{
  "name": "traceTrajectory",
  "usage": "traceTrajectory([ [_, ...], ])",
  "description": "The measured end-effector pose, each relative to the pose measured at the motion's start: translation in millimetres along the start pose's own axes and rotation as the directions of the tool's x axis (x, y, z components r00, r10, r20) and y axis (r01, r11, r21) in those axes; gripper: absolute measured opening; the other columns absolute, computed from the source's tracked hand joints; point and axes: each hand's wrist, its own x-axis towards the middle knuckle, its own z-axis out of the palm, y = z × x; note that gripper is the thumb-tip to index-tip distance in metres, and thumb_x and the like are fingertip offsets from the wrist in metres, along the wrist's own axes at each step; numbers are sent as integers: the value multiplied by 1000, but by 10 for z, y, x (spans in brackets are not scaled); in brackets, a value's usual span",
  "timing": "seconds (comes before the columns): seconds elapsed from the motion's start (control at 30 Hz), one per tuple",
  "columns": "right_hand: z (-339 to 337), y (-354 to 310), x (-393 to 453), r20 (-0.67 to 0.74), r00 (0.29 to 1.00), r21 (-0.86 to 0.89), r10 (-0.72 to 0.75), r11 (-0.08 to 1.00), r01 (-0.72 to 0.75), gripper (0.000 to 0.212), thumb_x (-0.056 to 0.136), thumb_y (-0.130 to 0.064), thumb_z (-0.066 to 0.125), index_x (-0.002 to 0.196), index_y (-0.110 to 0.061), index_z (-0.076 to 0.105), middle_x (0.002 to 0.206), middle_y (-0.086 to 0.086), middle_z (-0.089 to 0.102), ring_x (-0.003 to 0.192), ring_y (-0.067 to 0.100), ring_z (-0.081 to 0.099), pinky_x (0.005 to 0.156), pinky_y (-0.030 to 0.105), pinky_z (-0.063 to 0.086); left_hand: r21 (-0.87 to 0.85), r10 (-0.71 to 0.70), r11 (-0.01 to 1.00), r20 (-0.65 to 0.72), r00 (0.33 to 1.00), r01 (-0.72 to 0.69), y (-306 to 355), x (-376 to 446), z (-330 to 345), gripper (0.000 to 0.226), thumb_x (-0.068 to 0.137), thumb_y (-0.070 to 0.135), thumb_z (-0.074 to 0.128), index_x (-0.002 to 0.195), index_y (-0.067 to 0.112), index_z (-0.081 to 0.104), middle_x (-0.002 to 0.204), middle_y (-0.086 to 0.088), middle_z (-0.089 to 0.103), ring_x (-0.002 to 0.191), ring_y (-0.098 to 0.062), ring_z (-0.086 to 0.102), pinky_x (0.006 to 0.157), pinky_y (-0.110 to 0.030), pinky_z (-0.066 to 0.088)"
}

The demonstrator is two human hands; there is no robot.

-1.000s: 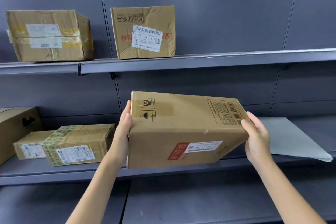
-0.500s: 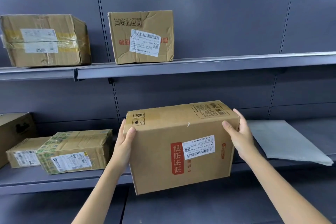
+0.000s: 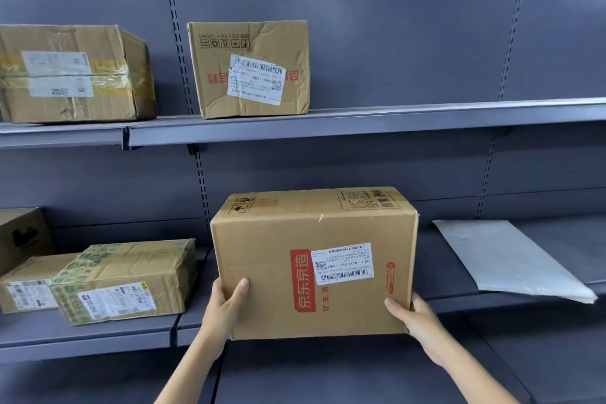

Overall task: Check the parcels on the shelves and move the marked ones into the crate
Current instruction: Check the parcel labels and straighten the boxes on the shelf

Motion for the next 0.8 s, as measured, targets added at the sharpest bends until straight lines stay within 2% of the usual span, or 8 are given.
traceTrajectory([
  [0.07, 27, 4, -20, -40, 998, 16, -43, 999, 44, 31, 85, -16, 64, 115, -19, 56, 107, -3, 67, 103, 17, 60, 97, 36, 43, -2, -12, 1000, -16, 1000, 12, -24, -11, 2, 41, 91, 30, 55, 125, 15, 39, 117, -3, 55, 100, -18, 54, 82, -33, 41],
  [0.17, 49, -46, -83, -149, 981, 89, -125, 986, 139, 25, 85, -8, 64, 106, -19, 59, 98, -4, 68, 93, 11, 61, 79, 25, 45, -11, -20, 1000, -20, 1000, 20, -48, -64, -16, 29, 87, 33, 61, 107, 19, 46, 113, -4, 59, 98, -18, 57, 85, -39, 46],
  [0.23, 28, -105, -135, -211, 960, 110, -184, 971, 210, 27, 83, -5, 64, 106, -19, 60, 98, -3, 68, 92, 11, 62, 75, 22, 46, -41, -19, 999, -7, 1000, 19, -100, -165, -32, 30, 82, 37, 67, 100, 23, 47, 112, -4, 60, 101, -21, 58, 92, -47, 47],
  [0.33, -27, -260, -207, -244, 931, 113, -271, 946, 305, 33, 81, -4, 65, 108, -23, 61, 94, -11, 70, 90, 5, 65, 70, 13, 51, -122, -16, 992, 0, 1000, 16, -172, -333, -12, 33, 80, 39, 68, 102, 24, 48, 113, -4, 61, 106, -23, 58, 95, -52, 46],
  [0.5, -88, -656, -337, -310, 849, 31, -428, 888, 459, 44, 80, -10, 68, 117, -29, 54, 102, -20, 63, 87, -14, 61, 71, 5, 47, -295, -19, 955, 37, 999, 29, -237, -519, 104, 27, 89, 18, 55, 115, 22, 47, 112, 0, 63, 104, -17, 59, 78, -45, 52],
  [0.57, -106, -754, -384, -325, 825, -11, -462, 874, 485, 46, 79, -14, 69, 121, -28, 54, 104, -20, 62, 89, -14, 60, 77, 10, 46, -337, -30, 940, 42, 999, 42, -257, -564, 134, 28, 90, 15, 55, 115, 23, 47, 113, -1, 63, 104, -17, 59, 79, -45, 52],
  [0.67, -111, -750, -424, -326, 818, -49, -474, 873, 486, 48, 79, -19, 70, 124, -23, 55, 108, -16, 63, 100, -5, 58, 88, 24, 45, -361, -43, 931, 29, 999, 51, -264, -568, 145, 24, 90, 14, 54, 112, 24, 49, 115, -3, 62, 103, -19, 59, 78, -45, 52],
  [0.8, -90, -730, -475, -342, 810, -74, -476, 873, 482, 51, 78, -23, 71, 127, -20, 55, 113, -8, 65, 106, 7, 59, 93, 31, 46, -367, -37, 929, 38, 999, 49, -245, -601, 118, 22, 90, 14, 54, 108, 26, 50, 112, -2, 63, 103, -19, 60, 72, -41, 53],
])
